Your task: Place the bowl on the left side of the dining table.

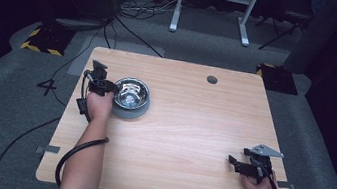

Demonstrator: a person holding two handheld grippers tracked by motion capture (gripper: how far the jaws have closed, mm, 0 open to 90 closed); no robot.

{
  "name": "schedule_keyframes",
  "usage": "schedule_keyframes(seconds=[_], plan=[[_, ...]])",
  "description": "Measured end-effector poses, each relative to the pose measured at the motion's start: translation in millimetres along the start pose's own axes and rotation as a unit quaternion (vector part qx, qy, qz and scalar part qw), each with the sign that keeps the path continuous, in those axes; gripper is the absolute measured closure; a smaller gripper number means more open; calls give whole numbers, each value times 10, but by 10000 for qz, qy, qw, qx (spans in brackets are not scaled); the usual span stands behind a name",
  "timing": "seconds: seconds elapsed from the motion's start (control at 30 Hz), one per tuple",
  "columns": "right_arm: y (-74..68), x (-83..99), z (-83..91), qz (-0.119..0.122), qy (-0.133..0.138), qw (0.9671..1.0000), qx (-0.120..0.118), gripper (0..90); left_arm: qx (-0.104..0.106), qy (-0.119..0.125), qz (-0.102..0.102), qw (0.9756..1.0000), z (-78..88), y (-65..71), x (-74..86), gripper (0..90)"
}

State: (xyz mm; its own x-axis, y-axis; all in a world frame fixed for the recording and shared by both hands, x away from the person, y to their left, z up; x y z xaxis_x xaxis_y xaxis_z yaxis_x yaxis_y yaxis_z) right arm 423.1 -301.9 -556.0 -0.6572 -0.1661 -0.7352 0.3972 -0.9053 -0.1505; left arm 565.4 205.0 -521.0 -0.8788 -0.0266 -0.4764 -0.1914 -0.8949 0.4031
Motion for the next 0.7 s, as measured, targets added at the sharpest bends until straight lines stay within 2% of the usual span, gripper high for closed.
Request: schedule_keyframes(seconds=[0.13,0.27,0.3,0.33,0.37,0.4,0.47,0.5,0.53,0.57,0.6,0.63,0.7], plan=[[1,0,1,6,-5,10000,1,249,-90,-32,37,9999,9,-24,15,803],[1,0,1,10,-3,10000,3,249,-69,-33,26,10000,22,-46,30,728],[1,0,1,11,-5,10000,4,249,-216,-43,-40,9997,23,-68,36,710],[1,0,1,11,-5,10000,4,249,-216,-43,-40,9997,23,-68,36,679],[1,0,1,12,-4,10000,4,249,-326,-70,-110,9994,31,-86,40,634],[1,0,1,9,-4,10000,3,249,-346,-13,-72,9994,34,-81,33,599],[1,0,1,11,-3,10000,3,249,-423,9,-161,9990,70,-97,30,578],[1,0,1,11,-4,10000,3,249,-567,84,-210,9981,85,-111,24,556],[1,0,1,12,-4,10000,5,249,-532,131,-193,9983,103,-98,15,516],[1,0,1,12,-4,10000,5,249,-608,204,-240,9977,119,-99,6,516],[2,1,1,12,-5,10000,10,249,-678,246,-386,9966,170,-88,-6,503],[2,1,1,12,-5,10000,10,249,-678,246,-386,9966,170,-88,-6,494],[1,0,1,12,-2,10000,9,249,-728,354,-530,9953,228,-61,-34,485]])
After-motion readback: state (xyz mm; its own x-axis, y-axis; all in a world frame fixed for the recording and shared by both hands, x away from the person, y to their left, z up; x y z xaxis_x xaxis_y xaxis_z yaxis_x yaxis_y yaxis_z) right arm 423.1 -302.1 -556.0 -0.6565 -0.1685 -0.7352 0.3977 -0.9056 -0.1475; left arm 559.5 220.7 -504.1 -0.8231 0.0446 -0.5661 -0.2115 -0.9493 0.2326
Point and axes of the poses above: each handheld gripper's, and its own axes: z roughly backward along the jaws, x roughly out of its underside, y roughly to its right, the point moved 8 cm from there along -z, roughly forward along the jaws, and after that the axes turned 13 degrees about -z, right-handed, at the moved point
